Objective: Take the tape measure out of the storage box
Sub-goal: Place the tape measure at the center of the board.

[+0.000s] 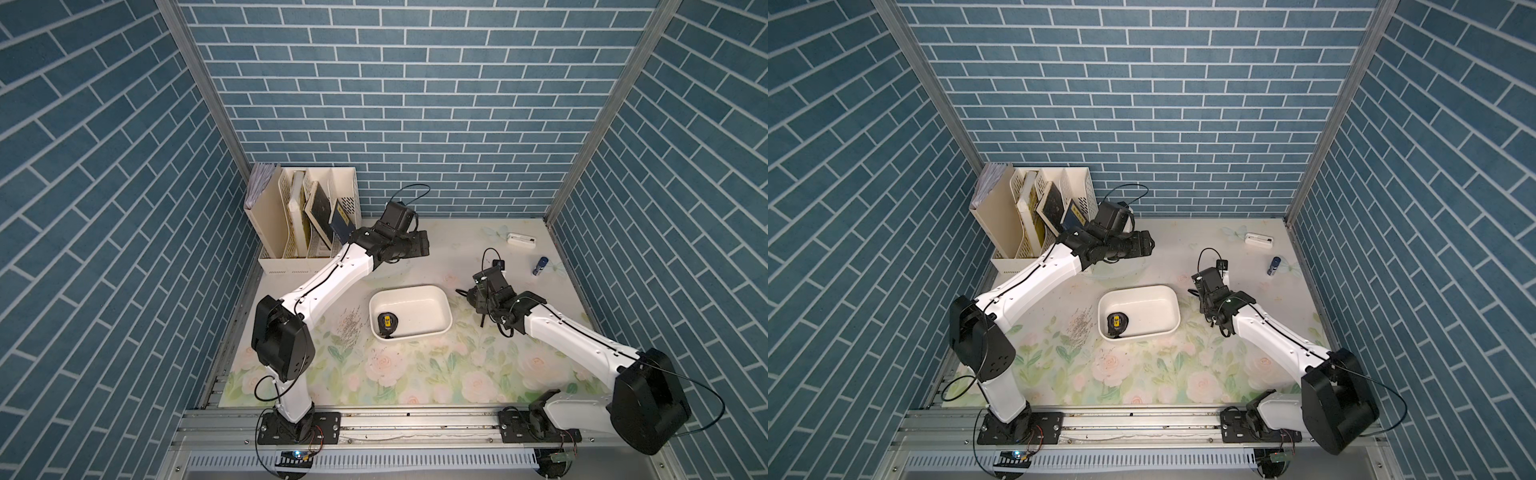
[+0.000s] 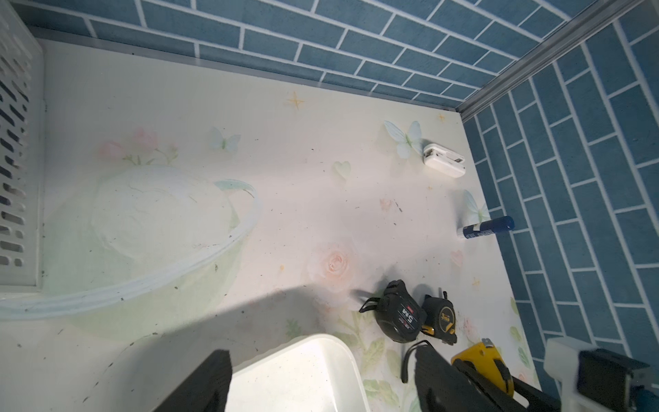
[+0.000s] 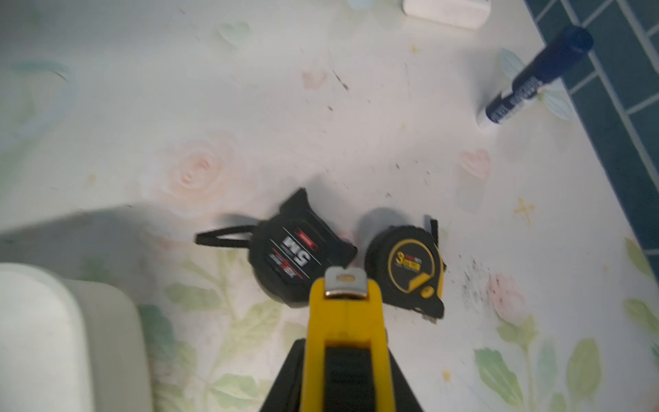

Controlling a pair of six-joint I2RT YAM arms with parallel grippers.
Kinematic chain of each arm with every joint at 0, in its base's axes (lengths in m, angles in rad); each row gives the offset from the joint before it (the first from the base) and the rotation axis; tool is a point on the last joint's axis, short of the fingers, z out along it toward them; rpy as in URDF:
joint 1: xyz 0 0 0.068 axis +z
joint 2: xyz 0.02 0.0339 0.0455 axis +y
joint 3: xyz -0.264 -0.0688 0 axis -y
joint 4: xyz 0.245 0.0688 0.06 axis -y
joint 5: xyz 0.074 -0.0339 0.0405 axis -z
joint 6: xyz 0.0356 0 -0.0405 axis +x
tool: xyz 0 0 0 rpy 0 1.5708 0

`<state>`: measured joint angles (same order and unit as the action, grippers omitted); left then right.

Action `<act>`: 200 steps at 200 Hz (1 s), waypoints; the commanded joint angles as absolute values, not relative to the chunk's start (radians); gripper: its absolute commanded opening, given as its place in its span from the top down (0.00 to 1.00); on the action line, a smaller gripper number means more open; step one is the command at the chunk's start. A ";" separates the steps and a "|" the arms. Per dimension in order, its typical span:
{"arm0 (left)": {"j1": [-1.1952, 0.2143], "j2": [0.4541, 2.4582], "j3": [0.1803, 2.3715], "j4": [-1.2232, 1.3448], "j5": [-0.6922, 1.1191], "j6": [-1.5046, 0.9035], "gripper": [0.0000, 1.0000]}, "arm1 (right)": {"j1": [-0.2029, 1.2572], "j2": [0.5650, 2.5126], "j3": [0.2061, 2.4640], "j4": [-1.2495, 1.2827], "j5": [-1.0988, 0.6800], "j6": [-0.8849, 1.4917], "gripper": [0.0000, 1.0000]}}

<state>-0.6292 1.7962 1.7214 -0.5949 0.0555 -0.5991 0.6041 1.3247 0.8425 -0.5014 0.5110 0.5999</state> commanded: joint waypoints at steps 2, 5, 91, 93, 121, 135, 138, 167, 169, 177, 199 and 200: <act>-0.626 1.769 1.694 -0.627 0.012 -0.577 0.15 | 0.627 1.373 0.864 -0.692 0.637 0.745 1.00; -0.626 1.768 1.691 -0.629 0.012 -0.577 0.15 | 0.631 1.383 0.865 -0.701 0.639 0.756 1.00; -0.626 1.763 1.657 -0.632 0.005 -0.562 0.16 | 0.657 1.557 0.815 -0.784 0.612 0.965 1.00; -0.626 1.764 1.657 -0.632 0.004 -0.563 0.16 | 0.656 1.560 0.813 -0.782 0.609 0.966 1.00; -0.626 1.756 1.652 -0.632 -0.001 -0.563 0.16 | 0.658 1.605 0.808 -0.744 0.570 0.960 1.00; -0.626 1.750 1.648 -0.636 -0.009 -0.562 0.16 | 0.658 1.626 0.808 -0.731 0.557 0.950 1.00; -0.627 1.749 1.647 -0.637 -0.011 -0.562 0.16 | 0.657 1.630 0.808 -0.728 0.555 0.948 1.00; -0.626 1.731 1.627 -0.638 -0.027 -0.561 0.16 | 0.658 1.646 0.811 -0.706 0.545 0.933 0.90; -0.626 1.729 1.626 -0.638 -0.028 -0.561 0.16 | 0.657 1.646 0.811 -0.705 0.546 0.933 0.90; -0.626 1.727 1.621 -0.637 -0.029 -0.563 0.16 | 0.658 1.647 0.814 -0.703 0.546 0.930 0.85; -0.626 1.728 1.620 -0.637 -0.028 -0.563 0.16 | 0.658 1.649 0.822 -0.692 0.540 0.920 0.76; -0.626 1.729 1.620 -0.637 -0.028 -0.564 0.16 | 0.657 1.648 0.822 -0.691 0.539 0.920 0.76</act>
<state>-0.6292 1.7538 1.6333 -0.6239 -0.0082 -0.5743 0.6579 1.6196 0.8200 -0.7280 0.5743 0.9115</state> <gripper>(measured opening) 0.842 0.274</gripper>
